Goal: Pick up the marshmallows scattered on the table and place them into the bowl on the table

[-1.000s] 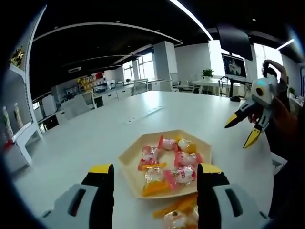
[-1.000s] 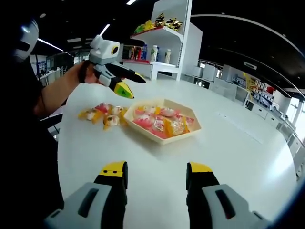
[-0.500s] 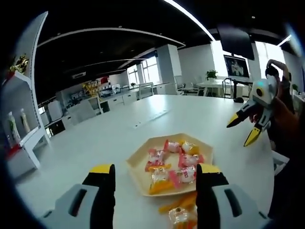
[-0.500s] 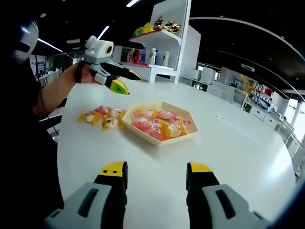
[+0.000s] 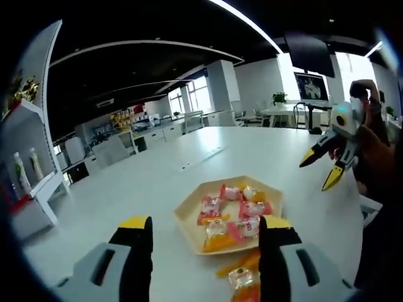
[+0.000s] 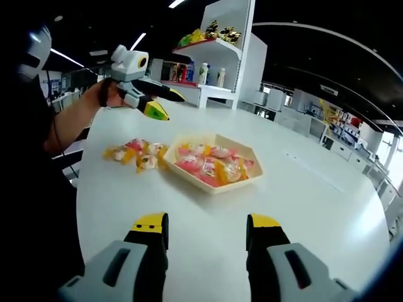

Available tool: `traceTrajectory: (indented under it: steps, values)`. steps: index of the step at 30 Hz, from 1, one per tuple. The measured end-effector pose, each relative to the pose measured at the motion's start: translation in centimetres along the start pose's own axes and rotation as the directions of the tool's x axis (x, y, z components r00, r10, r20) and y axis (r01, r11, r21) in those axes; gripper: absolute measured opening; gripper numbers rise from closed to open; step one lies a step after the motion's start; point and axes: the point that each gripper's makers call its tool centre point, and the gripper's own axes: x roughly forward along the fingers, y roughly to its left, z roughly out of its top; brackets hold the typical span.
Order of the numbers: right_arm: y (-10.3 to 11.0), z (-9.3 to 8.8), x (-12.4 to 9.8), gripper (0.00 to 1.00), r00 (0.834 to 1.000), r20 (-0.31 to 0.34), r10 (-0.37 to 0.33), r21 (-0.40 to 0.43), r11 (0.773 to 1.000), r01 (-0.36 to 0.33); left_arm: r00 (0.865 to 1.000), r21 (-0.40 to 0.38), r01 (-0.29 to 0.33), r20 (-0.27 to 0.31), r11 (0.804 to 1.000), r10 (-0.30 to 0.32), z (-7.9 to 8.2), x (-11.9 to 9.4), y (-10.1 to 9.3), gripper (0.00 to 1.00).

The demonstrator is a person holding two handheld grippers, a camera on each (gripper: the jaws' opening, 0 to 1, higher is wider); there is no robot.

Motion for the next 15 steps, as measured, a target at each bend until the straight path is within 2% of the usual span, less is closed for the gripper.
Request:
traceTrajectory:
  steps: [4,12,15]
  values:
    - [0.3,0.1,0.1,0.49,1.0,0.002,0.006,0.0,1.0,-0.006,1.0,-0.015,-0.014,0.013,1.0,0.014,0.3,-0.6,0.4,0.66]
    - [0.2,0.0,0.0,0.49,1.0,-0.002,0.004,-0.001,1.0,-0.004,1.0,-0.003,-0.026,-0.005,1.0,0.026,-0.1,-1.3,0.3,0.65]
    - [0.3,0.0,0.0,0.49,1.0,-0.001,0.01,0.001,1.0,-0.01,1.0,0.006,-0.005,-0.02,1.0,0.005,-0.4,-1.3,-0.6,0.65]
